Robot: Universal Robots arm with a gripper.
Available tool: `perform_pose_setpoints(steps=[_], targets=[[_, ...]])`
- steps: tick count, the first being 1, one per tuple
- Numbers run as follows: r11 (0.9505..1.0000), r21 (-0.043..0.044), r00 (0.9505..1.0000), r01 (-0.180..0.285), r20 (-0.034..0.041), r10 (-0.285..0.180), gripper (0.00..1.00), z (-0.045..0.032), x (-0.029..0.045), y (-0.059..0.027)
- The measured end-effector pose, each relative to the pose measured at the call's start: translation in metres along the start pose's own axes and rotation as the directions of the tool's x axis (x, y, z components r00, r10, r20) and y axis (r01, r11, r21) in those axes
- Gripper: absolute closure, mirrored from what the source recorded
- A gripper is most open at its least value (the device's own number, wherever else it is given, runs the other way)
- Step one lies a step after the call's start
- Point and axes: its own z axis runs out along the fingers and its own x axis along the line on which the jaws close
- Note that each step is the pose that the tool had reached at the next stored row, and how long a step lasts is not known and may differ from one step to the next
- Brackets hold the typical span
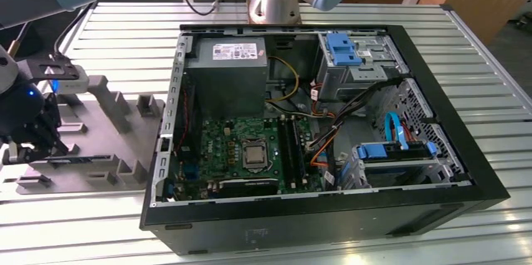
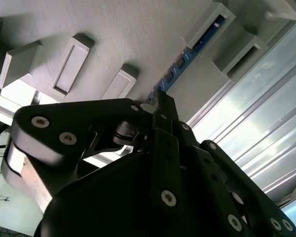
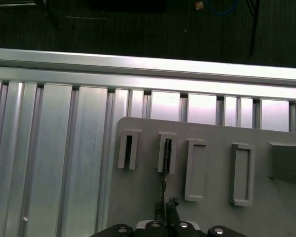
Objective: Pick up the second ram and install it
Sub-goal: 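Pick up the second ram and move it above second insertion slot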
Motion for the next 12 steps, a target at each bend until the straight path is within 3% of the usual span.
perform_pose_setpoints(steps=[1, 2, 5, 6, 12], targets=[[1.0000, 0.0000, 1.0000, 0.000, 0.0000, 0.000, 0.89, 0.0000, 0.0000, 0.0000], [1.0000, 0.0001, 1.0000, 0.000, 0.0000, 0.000, 0.77, 0.0000, 0.0000, 0.0000], [1.0000, 0.0001, 1.0000, 0.000, 0.0001, 0.000, 0.71, 0.0001, 0.0000, 0.0000], [1.0000, 0.0001, 1.0000, 0.000, 0.0001, 0.000, 0.64, 0.0001, 0.0000, 0.0000], [1.0000, 0.0007, 1.0000, 0.000, 0.0000, 0.000, 0.64, 0.0051, 0.0000, 0.0012]])
